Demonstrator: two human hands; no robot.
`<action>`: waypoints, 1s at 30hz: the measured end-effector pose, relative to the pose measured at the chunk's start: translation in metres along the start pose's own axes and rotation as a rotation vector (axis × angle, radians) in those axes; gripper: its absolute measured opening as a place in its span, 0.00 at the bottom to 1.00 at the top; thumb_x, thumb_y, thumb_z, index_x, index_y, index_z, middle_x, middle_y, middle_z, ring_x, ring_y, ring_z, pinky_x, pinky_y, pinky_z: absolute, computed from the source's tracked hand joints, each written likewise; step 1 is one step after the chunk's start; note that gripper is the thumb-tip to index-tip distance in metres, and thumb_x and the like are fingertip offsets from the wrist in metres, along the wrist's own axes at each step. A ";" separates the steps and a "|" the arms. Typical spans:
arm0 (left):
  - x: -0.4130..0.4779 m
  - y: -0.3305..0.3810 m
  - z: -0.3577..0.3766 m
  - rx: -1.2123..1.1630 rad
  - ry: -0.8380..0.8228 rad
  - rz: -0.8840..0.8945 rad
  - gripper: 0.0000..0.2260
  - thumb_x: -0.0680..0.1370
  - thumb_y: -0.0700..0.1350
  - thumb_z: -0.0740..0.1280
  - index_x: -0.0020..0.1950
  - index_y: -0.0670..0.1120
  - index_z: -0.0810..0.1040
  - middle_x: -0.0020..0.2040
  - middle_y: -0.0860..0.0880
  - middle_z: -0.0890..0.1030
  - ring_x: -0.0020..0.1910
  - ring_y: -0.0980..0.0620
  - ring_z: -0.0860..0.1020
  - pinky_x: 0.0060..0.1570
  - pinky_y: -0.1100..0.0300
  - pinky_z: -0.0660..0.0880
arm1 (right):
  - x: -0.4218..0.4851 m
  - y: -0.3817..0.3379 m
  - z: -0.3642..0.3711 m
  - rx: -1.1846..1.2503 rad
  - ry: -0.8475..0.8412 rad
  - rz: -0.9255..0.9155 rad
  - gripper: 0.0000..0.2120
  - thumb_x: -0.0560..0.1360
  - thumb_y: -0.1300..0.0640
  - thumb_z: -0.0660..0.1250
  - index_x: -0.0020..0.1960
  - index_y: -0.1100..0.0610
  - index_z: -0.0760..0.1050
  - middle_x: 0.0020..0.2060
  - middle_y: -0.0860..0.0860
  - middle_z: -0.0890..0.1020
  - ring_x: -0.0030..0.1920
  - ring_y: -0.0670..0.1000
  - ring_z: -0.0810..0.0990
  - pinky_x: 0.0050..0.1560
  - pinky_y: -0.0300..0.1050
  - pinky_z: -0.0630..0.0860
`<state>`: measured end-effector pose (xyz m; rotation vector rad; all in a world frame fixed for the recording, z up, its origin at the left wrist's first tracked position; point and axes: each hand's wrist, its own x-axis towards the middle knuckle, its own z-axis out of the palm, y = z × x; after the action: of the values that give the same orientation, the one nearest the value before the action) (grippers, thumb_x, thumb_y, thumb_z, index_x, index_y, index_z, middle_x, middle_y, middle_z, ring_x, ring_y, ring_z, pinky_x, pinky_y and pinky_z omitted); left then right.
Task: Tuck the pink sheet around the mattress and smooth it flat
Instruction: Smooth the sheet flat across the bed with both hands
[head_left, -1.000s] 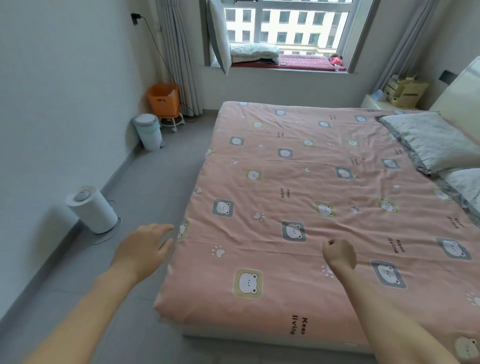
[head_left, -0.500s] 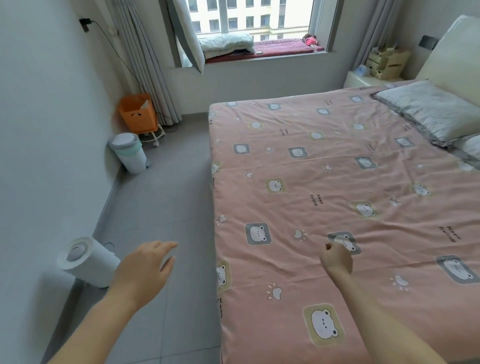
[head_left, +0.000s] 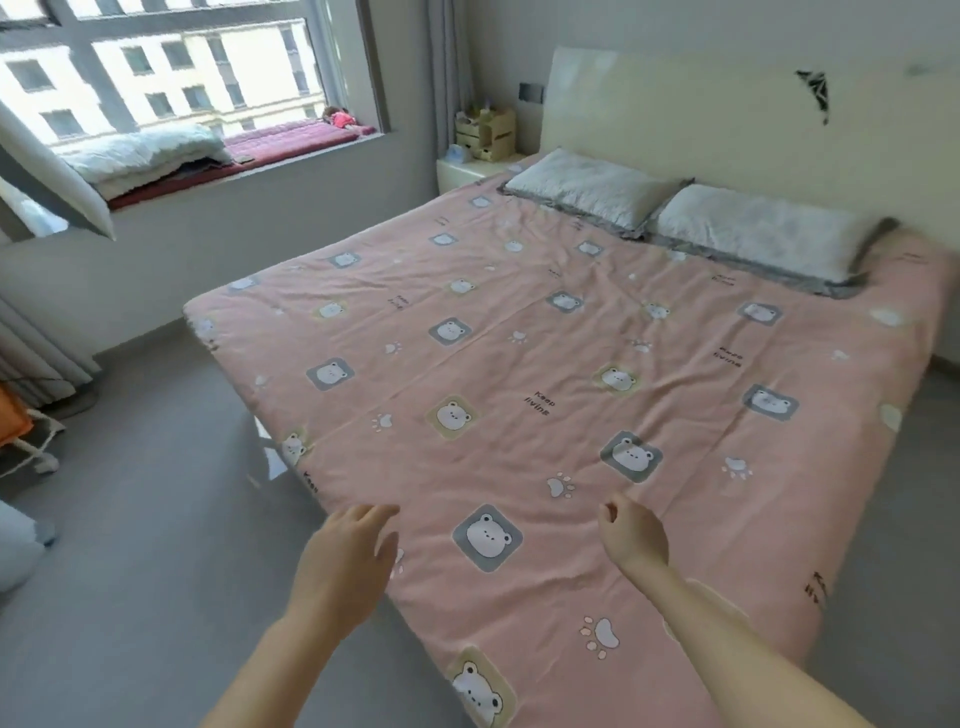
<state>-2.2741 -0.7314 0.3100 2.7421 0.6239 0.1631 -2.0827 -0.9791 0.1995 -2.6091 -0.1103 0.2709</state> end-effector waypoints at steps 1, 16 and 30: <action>0.020 0.000 0.005 -0.012 -0.008 0.026 0.16 0.79 0.46 0.61 0.67 0.51 0.73 0.62 0.52 0.77 0.63 0.48 0.72 0.56 0.55 0.70 | 0.003 0.000 0.001 -0.011 0.008 0.013 0.12 0.77 0.59 0.56 0.35 0.56 0.66 0.40 0.59 0.81 0.40 0.60 0.74 0.38 0.47 0.67; 0.331 0.015 0.171 -0.084 -0.180 0.323 0.23 0.75 0.55 0.57 0.65 0.46 0.76 0.64 0.42 0.77 0.68 0.38 0.70 0.63 0.42 0.70 | 0.169 0.016 0.042 -0.194 0.163 0.085 0.14 0.78 0.57 0.59 0.64 0.55 0.72 0.63 0.48 0.75 0.61 0.53 0.72 0.55 0.43 0.69; 0.523 0.061 0.376 0.234 -0.330 0.593 0.25 0.80 0.58 0.51 0.77 0.56 0.51 0.78 0.49 0.52 0.76 0.39 0.48 0.72 0.44 0.53 | 0.368 0.044 0.156 -0.384 0.047 0.128 0.33 0.75 0.43 0.33 0.77 0.49 0.50 0.77 0.56 0.54 0.77 0.55 0.49 0.73 0.61 0.41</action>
<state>-1.7119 -0.6614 -0.0031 2.9986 -0.2835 -0.2417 -1.7553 -0.8944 -0.0175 -3.0080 0.0251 0.2532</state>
